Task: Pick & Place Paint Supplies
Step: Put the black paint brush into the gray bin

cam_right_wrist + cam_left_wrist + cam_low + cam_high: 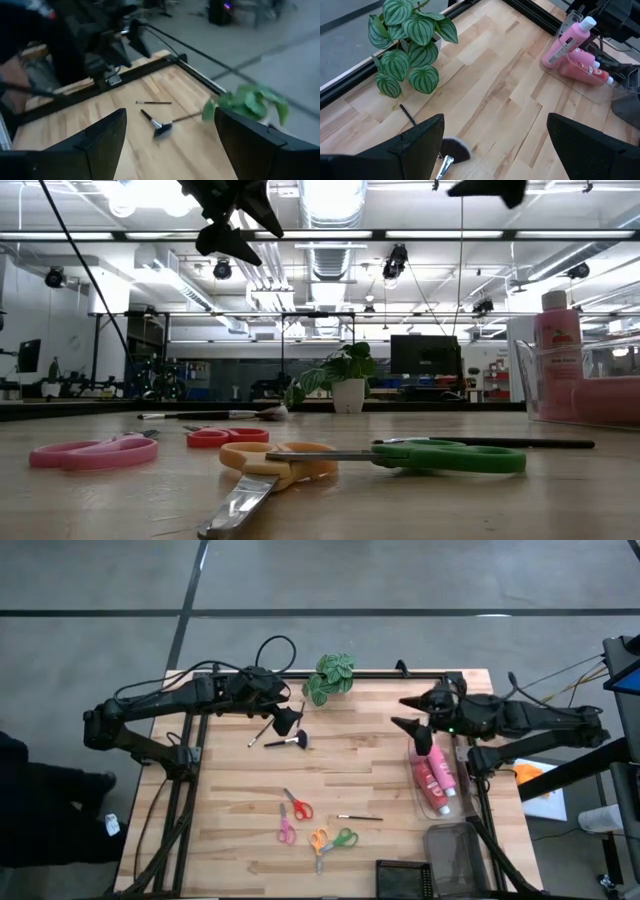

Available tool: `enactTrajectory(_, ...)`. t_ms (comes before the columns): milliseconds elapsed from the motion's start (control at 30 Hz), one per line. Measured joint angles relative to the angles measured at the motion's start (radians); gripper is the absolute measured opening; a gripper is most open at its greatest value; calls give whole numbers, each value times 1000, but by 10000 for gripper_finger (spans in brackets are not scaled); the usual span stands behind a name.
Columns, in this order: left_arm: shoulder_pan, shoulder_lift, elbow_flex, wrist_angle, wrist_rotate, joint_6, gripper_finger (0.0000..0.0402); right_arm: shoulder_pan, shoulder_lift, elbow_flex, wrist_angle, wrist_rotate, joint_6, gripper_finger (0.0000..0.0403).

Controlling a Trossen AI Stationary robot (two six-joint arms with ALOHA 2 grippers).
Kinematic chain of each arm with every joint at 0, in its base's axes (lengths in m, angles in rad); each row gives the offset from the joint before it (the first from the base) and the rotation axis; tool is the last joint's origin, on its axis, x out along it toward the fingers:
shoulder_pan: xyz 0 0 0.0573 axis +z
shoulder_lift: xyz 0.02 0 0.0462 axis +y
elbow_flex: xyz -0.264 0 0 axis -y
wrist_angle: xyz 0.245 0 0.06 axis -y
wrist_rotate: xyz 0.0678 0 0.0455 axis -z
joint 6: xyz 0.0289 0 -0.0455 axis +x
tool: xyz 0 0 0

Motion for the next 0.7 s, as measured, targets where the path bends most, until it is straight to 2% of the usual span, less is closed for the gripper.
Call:
enactTrajectory(67,0,0,0,0,0,0,356,-31,21,-20,46,-59,-63,299)
enactTrajectory(300,0,0,0,0,0,0,356,-132,88,-40,132,-280,-126,299)
enactTrajectory(700,0,0,0,0,0,0,356,-143,130,-33,139,-336,-203,299)
